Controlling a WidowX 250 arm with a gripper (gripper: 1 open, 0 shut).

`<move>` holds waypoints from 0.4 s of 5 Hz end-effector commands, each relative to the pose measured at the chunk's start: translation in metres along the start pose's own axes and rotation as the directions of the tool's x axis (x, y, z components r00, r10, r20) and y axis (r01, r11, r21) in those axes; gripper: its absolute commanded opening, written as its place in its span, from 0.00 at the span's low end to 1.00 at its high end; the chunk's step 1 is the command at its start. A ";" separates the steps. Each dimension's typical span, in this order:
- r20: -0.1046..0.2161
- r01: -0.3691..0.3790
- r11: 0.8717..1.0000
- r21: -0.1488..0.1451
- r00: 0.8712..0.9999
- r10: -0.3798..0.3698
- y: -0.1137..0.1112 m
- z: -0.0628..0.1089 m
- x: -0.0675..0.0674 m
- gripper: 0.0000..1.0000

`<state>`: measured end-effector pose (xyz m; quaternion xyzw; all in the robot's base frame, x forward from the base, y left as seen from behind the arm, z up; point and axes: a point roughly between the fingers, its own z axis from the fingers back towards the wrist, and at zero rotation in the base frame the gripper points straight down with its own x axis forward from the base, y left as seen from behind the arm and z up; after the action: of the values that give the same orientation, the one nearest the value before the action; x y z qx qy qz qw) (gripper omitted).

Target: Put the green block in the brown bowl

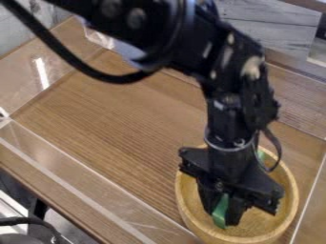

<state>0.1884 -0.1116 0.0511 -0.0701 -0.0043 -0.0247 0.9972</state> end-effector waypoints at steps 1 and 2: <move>0.023 0.000 1.000 -0.014 1.000 0.001 -0.004 0.004 0.007 1.00; 0.019 -0.005 1.000 -0.017 1.000 0.006 -0.003 0.007 0.010 1.00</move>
<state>0.1888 -0.1110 0.0506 -0.0696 0.0062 -0.0236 0.9973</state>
